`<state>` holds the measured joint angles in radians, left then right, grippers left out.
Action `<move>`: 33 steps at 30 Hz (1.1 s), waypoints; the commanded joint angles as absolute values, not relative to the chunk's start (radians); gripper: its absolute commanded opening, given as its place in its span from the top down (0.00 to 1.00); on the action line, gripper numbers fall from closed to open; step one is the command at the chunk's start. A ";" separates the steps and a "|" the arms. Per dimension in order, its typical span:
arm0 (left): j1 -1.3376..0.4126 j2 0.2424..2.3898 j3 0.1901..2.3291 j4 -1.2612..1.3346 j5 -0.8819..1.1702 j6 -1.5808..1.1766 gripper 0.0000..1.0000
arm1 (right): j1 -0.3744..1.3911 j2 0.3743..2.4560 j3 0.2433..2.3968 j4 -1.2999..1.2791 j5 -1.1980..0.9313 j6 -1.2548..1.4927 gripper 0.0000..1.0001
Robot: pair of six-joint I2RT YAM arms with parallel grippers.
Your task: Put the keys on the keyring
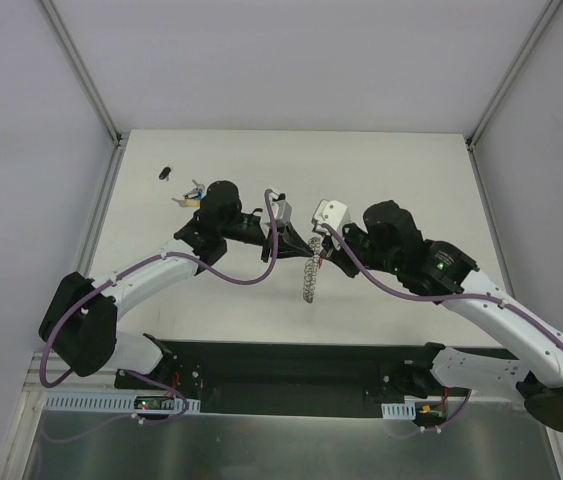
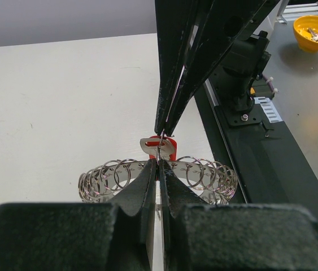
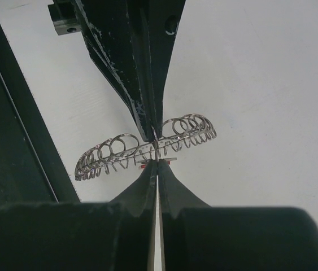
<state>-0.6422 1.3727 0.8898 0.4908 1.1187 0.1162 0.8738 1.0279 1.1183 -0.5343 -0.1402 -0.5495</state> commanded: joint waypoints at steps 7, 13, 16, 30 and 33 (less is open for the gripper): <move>-0.652 1.361 0.928 0.560 1.177 0.115 1.00 | 0.867 1.040 1.164 -0.538 -0.158 -0.534 0.99; -0.652 1.362 0.931 0.561 1.183 0.112 1.00 | 0.861 1.042 1.164 -0.534 -0.160 -0.535 0.99; -0.652 1.361 0.930 0.560 1.175 0.112 1.00 | 0.862 1.035 1.164 -0.538 -0.155 -0.535 0.99; -0.652 1.367 0.928 0.560 1.166 0.124 1.00 | 0.844 1.023 1.166 -0.555 -0.153 -0.529 0.99; -0.652 1.370 0.933 0.561 1.170 0.126 1.00 | 0.842 1.026 1.167 -0.549 -0.163 -0.529 0.99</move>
<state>-0.6426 1.3727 0.8898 0.4923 1.1229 0.1165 0.8482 1.0405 1.1183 -0.5636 -0.1463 -0.5423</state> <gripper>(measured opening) 0.009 0.017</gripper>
